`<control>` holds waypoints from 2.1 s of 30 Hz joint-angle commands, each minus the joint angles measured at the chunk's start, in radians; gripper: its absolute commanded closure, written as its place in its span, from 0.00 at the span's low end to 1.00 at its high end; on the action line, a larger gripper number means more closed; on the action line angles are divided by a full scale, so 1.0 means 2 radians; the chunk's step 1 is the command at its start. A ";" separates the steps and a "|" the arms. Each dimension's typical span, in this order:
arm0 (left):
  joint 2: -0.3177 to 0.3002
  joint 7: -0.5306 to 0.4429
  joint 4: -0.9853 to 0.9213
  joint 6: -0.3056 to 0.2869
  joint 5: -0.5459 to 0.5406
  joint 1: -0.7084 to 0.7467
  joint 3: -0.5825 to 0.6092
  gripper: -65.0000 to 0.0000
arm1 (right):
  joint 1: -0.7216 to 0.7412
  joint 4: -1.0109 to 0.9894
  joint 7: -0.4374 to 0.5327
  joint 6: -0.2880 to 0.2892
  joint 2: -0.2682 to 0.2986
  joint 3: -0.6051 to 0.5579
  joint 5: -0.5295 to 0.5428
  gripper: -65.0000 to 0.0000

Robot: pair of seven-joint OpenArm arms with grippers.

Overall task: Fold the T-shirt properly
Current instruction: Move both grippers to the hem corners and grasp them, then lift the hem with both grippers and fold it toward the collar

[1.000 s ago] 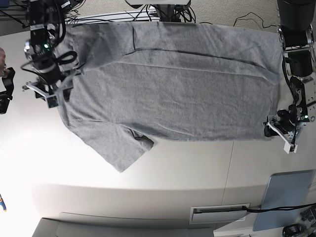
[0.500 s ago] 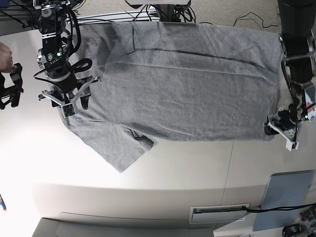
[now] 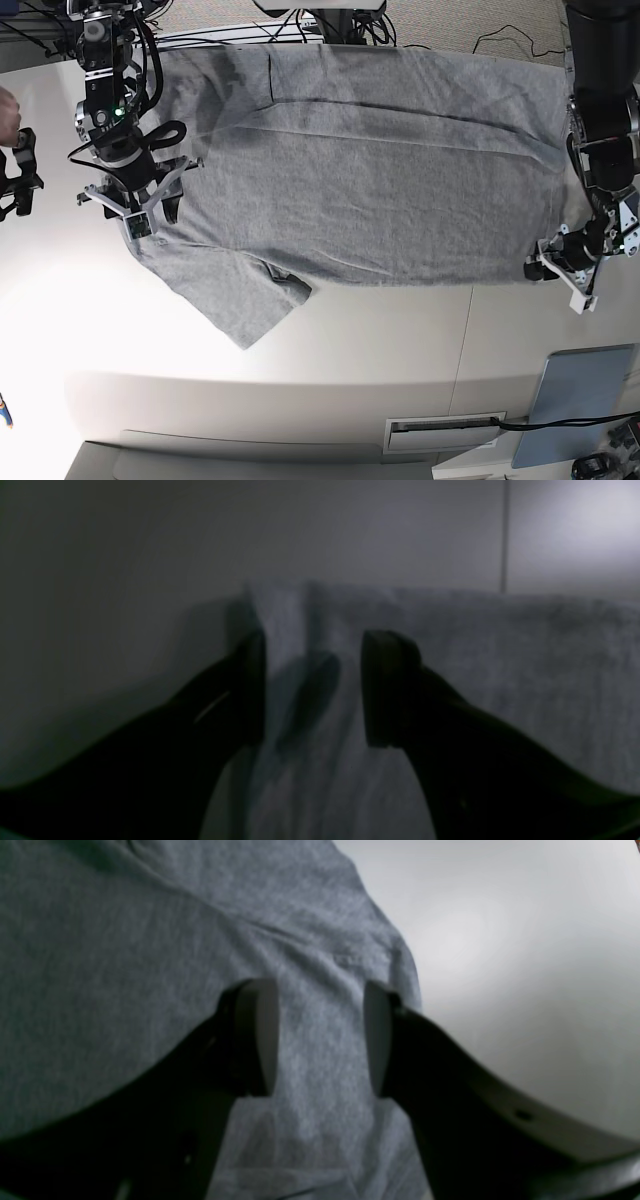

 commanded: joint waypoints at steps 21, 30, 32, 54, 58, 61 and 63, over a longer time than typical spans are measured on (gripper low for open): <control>-0.002 -0.012 0.004 0.006 0.067 -0.010 -0.001 1.00 | 0.299 -0.327 -0.039 0.089 0.003 0.003 0.066 0.58; -0.002 -0.011 0.004 0.006 0.067 -0.010 -0.001 1.00 | 0.463 -0.580 -0.036 0.164 -0.034 0.003 0.025 0.58; -0.002 -0.011 0.004 0.006 0.066 -0.010 -0.001 1.00 | 0.486 -0.626 -0.035 0.166 -0.044 0.003 0.002 0.58; -0.007 -0.014 0.023 -0.006 0.061 -0.010 -0.001 1.00 | 0.489 -0.661 -0.031 0.175 -0.071 0.003 -0.085 1.00; -0.024 0.026 0.038 -0.006 0.011 -0.010 -0.001 1.00 | 0.477 -0.596 -0.057 0.175 -0.070 0.003 -0.085 1.00; -0.046 0.063 0.038 -0.030 -0.044 -0.004 -0.001 1.00 | 0.438 -0.509 -0.084 0.175 -0.069 0.003 -0.073 1.00; -0.061 0.071 0.038 -0.053 -0.084 0.008 -0.001 1.00 | 0.404 -0.441 -0.096 0.174 -0.067 0.003 -0.045 1.00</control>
